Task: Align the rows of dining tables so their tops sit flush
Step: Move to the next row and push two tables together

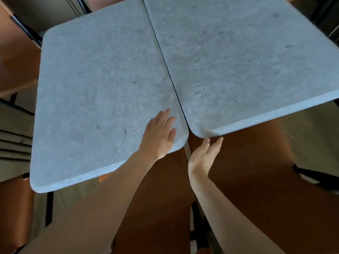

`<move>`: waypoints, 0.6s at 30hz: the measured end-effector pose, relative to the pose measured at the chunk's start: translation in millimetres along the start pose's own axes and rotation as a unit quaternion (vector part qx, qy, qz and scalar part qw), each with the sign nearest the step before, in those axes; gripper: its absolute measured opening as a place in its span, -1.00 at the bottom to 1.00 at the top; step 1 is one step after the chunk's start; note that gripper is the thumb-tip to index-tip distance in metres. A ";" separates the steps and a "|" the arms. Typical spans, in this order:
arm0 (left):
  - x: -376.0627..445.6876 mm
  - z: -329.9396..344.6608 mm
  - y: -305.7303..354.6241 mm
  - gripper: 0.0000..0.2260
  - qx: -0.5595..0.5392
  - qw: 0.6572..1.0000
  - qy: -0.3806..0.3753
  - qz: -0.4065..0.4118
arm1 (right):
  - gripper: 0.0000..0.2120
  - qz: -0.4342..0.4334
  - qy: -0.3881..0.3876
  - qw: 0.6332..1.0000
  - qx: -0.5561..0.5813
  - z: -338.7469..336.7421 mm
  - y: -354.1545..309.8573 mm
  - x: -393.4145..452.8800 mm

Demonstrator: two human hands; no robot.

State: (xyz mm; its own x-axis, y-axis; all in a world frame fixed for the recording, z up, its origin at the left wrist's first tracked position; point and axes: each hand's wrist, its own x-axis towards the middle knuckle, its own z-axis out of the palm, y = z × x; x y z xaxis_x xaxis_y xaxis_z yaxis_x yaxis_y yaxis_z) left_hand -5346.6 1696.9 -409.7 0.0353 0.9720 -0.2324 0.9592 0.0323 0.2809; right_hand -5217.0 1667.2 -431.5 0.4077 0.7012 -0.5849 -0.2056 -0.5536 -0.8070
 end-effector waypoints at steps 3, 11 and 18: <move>25.6 7.1 -31.5 -0.51 0.073 0.995 0.009 0.063 | -0.45 0.022 0.041 0.998 0.047 15.7 9.1 1.9; 82.2 8.6 -67.7 -0.36 0.138 0.946 -0.007 0.293 | -0.49 -0.029 0.163 0.968 0.187 66.5 30.8 2.8; 110.3 24.6 -74.1 -0.46 0.081 0.936 0.002 0.343 | -0.30 -0.166 0.200 0.948 0.182 103.4 47.3 11.6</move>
State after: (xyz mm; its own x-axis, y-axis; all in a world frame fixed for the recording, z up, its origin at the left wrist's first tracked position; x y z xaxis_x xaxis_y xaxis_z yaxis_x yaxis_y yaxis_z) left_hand -5406.9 1796.0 -479.1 0.6578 0.7518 -0.0452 0.7411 -0.6355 0.2167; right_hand -5314.0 1695.6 -484.8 0.7942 0.5421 -0.2747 -0.2705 -0.0894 -0.9586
